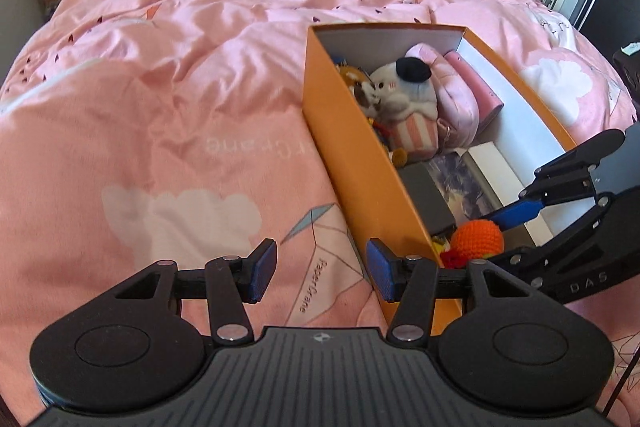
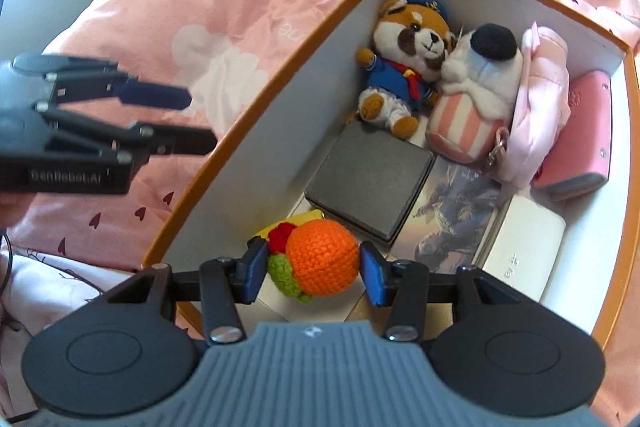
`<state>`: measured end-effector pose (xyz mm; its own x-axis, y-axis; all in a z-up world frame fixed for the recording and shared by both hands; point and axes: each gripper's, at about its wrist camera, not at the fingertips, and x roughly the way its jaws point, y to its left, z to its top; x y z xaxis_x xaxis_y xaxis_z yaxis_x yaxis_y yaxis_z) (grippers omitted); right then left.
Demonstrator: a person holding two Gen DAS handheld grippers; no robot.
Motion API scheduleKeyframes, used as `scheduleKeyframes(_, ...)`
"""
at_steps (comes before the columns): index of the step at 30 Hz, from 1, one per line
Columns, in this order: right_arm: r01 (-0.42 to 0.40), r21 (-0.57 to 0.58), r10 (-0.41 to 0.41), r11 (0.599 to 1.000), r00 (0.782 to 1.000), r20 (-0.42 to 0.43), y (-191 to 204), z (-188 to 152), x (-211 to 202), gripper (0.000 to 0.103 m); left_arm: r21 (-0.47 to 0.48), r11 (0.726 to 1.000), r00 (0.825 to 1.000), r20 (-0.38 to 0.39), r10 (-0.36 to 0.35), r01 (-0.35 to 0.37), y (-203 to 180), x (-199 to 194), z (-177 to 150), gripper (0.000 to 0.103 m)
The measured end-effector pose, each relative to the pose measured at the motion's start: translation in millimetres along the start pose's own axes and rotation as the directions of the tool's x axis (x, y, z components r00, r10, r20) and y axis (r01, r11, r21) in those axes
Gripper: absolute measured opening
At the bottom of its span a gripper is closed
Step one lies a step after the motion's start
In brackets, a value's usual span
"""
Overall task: Organize objects
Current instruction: 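Lower both items into the orange box and open both grippers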
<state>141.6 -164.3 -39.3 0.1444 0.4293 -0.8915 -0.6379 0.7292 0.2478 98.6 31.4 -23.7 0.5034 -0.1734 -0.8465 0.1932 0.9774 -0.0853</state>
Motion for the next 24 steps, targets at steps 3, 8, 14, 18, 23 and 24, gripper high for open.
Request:
scheduleKeyframes(3,-0.005,0.032,0.004,0.999,1.0,0.012,-0.1,2.8,2.9,0.051,-0.024,1.0,1.0,-0.01,-0.009,0.009,4.0,1.8,-6.2,0.061)
scheduleKeyframes(8,-0.009,0.068,0.009,0.998,1.0,0.001,2.7,12.3,17.2,0.051,-0.043,0.999,1.0,-0.014,-0.002,0.002,10.5,-0.5,-11.0,0.061)
scheduleKeyframes(14,0.027,0.026,-0.026,0.999,0.999,-0.03,5.7,9.9,10.7,0.051,-0.066,0.998,1.0,-0.021,-0.011,0.01,15.6,0.9,-13.8,0.061)
scheduleKeyframes(18,0.055,-0.011,-0.055,0.998,0.996,-0.072,8.9,5.3,14.0,0.052,-0.074,0.997,1.0,-0.024,-0.02,0.019,16.0,1.2,-14.8,0.061)
scheduleKeyframes(23,0.054,-0.009,-0.055,0.998,0.996,-0.07,11.0,3.7,18.1,0.053,-0.059,0.998,0.999,-0.027,-0.019,0.017,12.3,-0.2,-17.6,0.061)
scheduleKeyframes(24,0.058,-0.009,-0.058,0.998,0.996,-0.07,11.2,3.7,18.7,0.053,-0.056,0.998,0.999,-0.028,-0.018,0.017,11.2,-0.7,-17.9,0.061)
